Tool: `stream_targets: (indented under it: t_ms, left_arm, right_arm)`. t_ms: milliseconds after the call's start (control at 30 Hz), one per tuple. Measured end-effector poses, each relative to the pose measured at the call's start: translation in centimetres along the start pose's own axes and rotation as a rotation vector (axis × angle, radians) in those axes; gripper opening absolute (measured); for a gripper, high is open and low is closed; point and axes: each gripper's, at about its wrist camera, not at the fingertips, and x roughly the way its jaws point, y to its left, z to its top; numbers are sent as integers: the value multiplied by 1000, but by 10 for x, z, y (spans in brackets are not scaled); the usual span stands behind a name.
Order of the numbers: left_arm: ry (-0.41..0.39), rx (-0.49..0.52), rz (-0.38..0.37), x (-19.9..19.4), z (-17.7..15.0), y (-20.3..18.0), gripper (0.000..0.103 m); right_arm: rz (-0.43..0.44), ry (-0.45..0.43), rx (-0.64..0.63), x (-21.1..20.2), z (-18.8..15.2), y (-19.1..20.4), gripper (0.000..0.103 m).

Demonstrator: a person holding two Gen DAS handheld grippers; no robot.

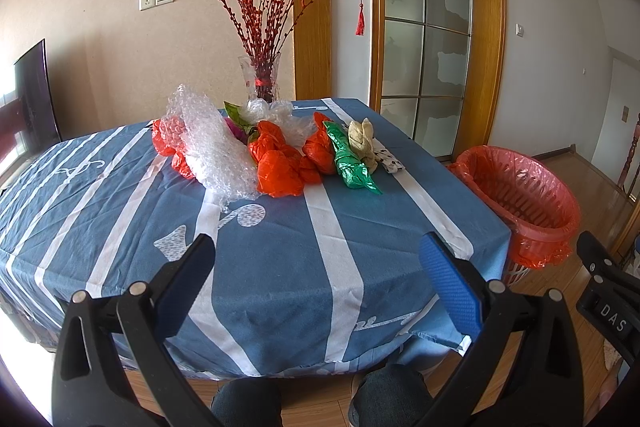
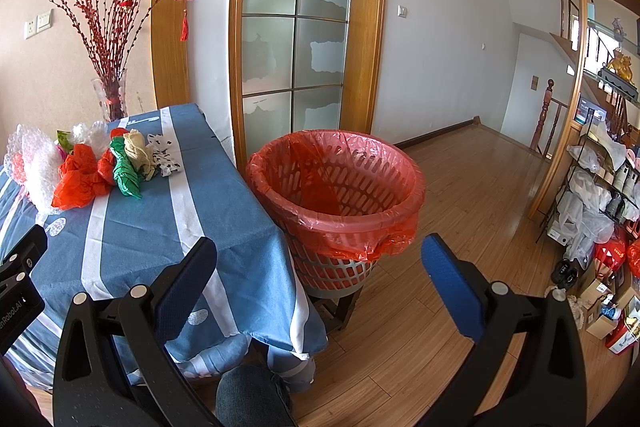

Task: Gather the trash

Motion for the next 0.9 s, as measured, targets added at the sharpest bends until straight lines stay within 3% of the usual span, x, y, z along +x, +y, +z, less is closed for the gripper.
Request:
stream_targets:
  t_ms: [600,900]
  left_arm:
    - [1,1,1,-1,0,4,99]
    - [14,-41,22,15,3,18,99]
  right_arm:
    - [-4,1,-3,2,1,0,101]
    - [30,-8,-16,16,18,9,101]
